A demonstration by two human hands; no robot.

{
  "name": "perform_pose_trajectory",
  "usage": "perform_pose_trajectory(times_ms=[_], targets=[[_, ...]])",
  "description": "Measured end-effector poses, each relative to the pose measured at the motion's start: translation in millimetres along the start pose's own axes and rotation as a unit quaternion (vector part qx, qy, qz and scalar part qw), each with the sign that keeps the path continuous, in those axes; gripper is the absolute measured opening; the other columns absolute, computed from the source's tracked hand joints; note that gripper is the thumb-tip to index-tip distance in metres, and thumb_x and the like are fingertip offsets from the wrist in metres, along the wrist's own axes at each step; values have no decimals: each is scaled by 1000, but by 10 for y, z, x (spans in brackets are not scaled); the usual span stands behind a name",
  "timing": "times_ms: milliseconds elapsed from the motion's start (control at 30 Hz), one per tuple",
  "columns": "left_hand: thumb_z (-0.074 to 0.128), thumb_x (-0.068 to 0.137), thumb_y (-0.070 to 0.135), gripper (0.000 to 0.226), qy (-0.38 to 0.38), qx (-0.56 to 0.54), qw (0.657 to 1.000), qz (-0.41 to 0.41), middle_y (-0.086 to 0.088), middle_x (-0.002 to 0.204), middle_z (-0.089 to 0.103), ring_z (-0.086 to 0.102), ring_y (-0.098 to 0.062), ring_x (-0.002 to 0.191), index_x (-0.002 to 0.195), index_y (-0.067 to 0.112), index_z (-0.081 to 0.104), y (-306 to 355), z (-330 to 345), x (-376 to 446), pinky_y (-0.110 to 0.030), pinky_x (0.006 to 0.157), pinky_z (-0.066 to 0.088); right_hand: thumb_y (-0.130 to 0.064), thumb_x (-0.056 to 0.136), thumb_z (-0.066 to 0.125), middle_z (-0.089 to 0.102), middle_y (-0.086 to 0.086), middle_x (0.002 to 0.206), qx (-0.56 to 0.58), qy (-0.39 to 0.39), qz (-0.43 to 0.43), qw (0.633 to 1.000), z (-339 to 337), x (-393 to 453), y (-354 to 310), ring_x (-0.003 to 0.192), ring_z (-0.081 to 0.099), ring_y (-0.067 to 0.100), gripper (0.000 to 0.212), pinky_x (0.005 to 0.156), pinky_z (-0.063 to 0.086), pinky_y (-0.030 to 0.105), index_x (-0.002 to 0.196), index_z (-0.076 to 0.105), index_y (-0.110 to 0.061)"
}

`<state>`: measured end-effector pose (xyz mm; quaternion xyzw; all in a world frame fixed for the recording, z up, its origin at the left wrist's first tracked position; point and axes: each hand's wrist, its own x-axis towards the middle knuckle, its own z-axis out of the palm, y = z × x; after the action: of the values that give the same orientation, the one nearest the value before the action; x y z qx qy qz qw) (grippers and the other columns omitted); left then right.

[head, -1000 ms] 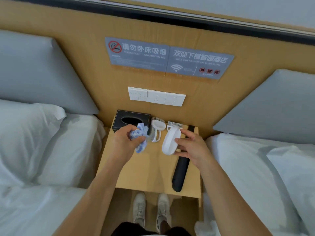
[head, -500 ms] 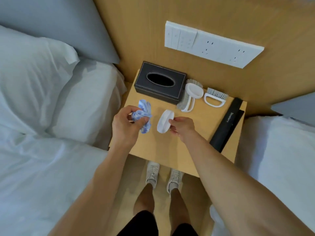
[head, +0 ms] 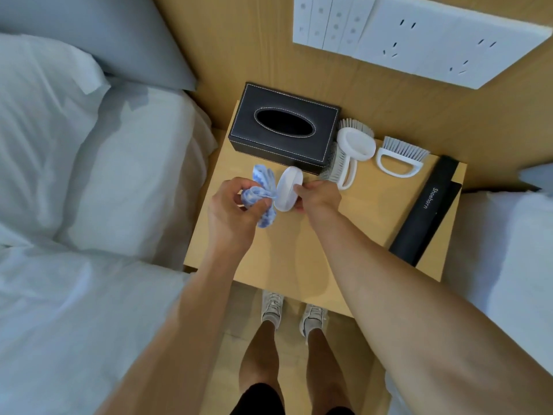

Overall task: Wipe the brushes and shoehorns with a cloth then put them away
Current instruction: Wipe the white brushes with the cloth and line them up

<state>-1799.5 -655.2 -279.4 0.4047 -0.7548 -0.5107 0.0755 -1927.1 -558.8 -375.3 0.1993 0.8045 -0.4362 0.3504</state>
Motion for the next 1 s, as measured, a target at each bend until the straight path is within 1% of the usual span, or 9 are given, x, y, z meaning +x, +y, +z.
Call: perform_pose_trajectory(times_ms=[100,167,300,367,467,600,767,900,1000], targets=[[78,81,13,23,-2,-5,1000,-9,-3,98,68,66,-14,86,100,8,66,1,16,8,-34,75,58,-17,81,80,74,15,101,-10,14,14,1000,-57,1,6,89,73,34,20,81,61,47,73,62,-20],[78,81,14,23,0,-10,1000,-18,-3,97,69,67,-14,86,99,9,66,8,20,11,-32,75,59,-12,83,74,73,14,102,-17,37,32,999,-165,-7,15,83,73,33,7,75,62,47,82,67,-15],[78,80,13,22,5,-21,999,-25,-4,96,70,67,-12,85,98,10,66,22,25,12,-17,69,55,-14,90,62,69,12,108,-64,113,33,991,-518,130,95,92,71,34,17,79,61,47,106,67,-8],[78,80,11,21,4,-29,999,-27,-4,95,70,68,-13,84,97,10,66,27,18,5,-14,68,54,-21,93,63,67,12,112,-83,153,5,985,-664,233,99,101,68,33,20,83,57,37,109,64,-8],[78,80,10,21,6,-30,999,-23,-4,93,69,67,-10,81,97,11,66,44,-2,-22,-13,68,53,-22,94,63,67,12,116,-118,183,-26,976,-748,362,2,109,63,31,22,76,44,28,111,64,-10],[78,80,12,20,9,-25,999,-19,1,95,69,65,-6,80,95,16,66,84,-31,-62,-14,67,54,-14,87,70,67,15,117,-156,141,-5,978,-764,486,-121,102,68,35,26,85,58,40,112,67,-8],[79,79,13,23,10,-53,998,-15,7,90,71,66,-1,79,98,17,66,222,-80,-146,-10,65,51,-5,82,77,73,17,96,-117,77,37,989,-846,362,-140,73,74,32,10,68,64,46,88,69,-3],[76,81,7,36,-16,-80,997,4,6,99,72,68,-4,83,114,15,66,415,-130,-248,-16,71,54,9,78,72,71,21,98,15,12,94,995,-996,69,-54,76,73,29,15,71,64,45,87,66,-1],[74,83,9,28,-43,-76,996,-11,8,92,74,69,-4,82,110,17,71,585,-177,-345,-14,70,53,4,77,72,70,18,104,32,-18,58,998,-1176,-211,36,90,71,28,13,73,63,39,83,65,-5]])
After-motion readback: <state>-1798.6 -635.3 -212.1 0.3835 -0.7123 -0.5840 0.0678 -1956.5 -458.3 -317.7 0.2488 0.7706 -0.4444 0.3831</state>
